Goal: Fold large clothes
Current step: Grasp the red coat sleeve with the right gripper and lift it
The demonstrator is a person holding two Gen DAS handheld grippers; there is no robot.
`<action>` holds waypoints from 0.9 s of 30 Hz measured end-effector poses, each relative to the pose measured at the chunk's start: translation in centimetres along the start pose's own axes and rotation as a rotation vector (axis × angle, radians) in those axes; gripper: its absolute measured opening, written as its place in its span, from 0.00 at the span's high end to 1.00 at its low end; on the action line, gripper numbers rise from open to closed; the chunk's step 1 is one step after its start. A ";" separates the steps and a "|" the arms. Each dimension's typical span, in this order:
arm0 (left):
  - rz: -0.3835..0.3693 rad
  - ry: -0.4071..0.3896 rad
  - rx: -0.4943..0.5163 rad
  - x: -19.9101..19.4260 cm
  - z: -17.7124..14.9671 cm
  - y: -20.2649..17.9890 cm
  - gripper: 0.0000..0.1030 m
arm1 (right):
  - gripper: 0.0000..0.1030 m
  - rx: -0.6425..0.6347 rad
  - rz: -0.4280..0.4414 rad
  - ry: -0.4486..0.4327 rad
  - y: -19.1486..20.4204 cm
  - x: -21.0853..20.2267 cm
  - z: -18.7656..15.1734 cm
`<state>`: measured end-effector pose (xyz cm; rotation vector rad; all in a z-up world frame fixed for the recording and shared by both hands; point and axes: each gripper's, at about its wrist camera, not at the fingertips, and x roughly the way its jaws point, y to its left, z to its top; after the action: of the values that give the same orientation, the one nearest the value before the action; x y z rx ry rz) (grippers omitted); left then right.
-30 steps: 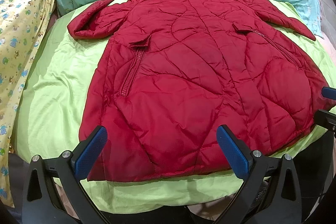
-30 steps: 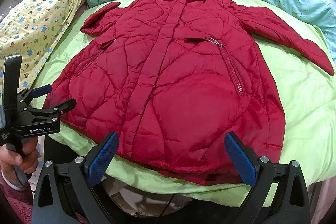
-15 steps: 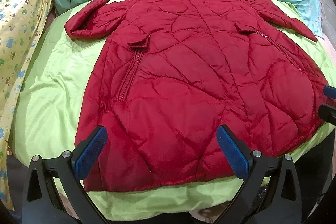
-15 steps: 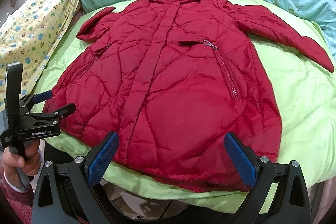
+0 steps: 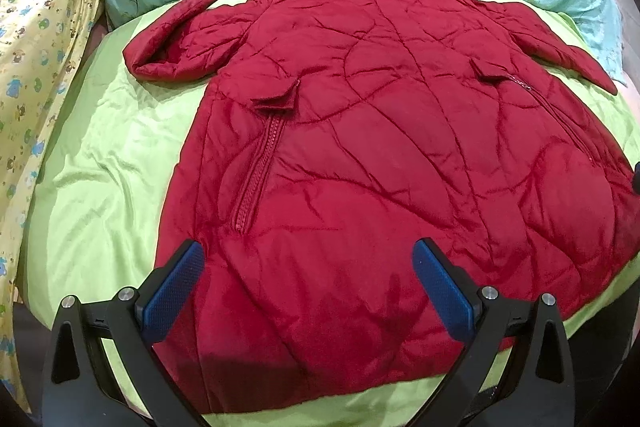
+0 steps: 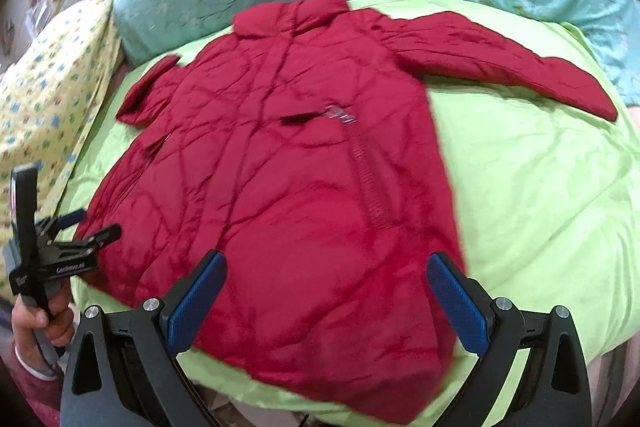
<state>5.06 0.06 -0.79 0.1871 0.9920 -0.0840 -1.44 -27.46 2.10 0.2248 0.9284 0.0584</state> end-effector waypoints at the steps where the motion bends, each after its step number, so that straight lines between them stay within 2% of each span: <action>1: 0.000 0.000 0.000 0.2 0.2 0.0 0.00 | 0.02 0.016 -0.001 -0.003 -0.7 0.1 0.3; 5: 0.009 0.004 0.009 0.2 0.3 0.0 0.00 | 0.02 0.088 0.002 -0.019 -4.0 0.2 1.6; 6: -0.031 -0.005 -0.015 0.5 0.7 0.0 0.00 | 0.02 0.104 -0.004 -0.031 -5.0 0.2 2.1; 7: -0.030 -0.005 -0.014 0.6 0.9 0.0 0.00 | 0.02 0.117 -0.009 -0.046 -6.1 0.1 2.5; 9: -0.076 -0.008 -0.043 1.0 1.7 -0.1 0.00 | 0.02 0.149 -0.020 -0.059 -7.8 0.1 3.3; 16: -0.035 0.024 0.005 1.8 2.8 -0.9 0.00 | 0.03 0.402 0.100 -0.094 -16.3 1.9 6.0; 19: -0.039 0.031 0.004 2.2 2.9 -1.0 0.00 | 0.04 0.515 0.092 -0.119 -20.0 3.1 6.8; 21: -0.046 0.044 -0.002 2.6 3.0 -1.1 0.00 | 0.07 0.559 0.068 -0.150 -22.1 3.8 7.5; 25: -0.057 0.076 0.003 3.5 2.7 -1.6 0.00 | 0.22 0.651 0.037 -0.204 -25.9 5.7 9.1; 27: -0.061 0.095 0.006 4.0 2.7 -1.8 0.00 | 0.27 0.690 0.073 -0.225 -27.0 7.1 10.0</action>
<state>9.18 -2.16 -2.95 0.1672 1.0926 -0.1350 9.51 -54.42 -3.54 0.8869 0.6875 -0.2213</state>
